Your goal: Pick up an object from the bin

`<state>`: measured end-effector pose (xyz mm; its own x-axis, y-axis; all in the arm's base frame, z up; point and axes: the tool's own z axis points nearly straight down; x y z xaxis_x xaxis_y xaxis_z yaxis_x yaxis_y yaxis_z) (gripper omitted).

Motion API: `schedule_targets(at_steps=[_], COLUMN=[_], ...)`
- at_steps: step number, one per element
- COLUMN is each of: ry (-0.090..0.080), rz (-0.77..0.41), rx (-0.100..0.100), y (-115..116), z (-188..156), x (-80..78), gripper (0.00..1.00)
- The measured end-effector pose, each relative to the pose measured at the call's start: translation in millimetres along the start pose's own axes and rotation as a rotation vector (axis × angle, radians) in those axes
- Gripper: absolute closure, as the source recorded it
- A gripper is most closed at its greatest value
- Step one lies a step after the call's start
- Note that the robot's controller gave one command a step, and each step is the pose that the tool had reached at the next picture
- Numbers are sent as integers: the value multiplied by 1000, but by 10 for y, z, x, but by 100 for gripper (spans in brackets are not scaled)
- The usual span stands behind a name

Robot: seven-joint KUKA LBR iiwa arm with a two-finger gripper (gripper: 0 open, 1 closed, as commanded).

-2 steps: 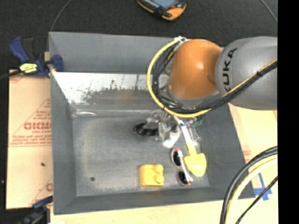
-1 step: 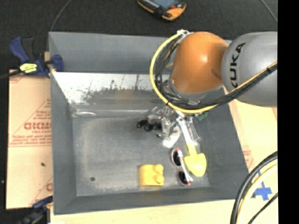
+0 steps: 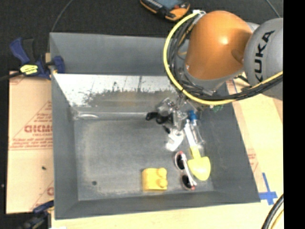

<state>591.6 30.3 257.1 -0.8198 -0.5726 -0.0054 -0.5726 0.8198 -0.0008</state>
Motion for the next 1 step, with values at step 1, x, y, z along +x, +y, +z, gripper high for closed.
schedule_targets(at_steps=[1], ry=[-3], rz=[9], rx=[2], y=[-8], z=[-147], x=[-7], gripper=[100])
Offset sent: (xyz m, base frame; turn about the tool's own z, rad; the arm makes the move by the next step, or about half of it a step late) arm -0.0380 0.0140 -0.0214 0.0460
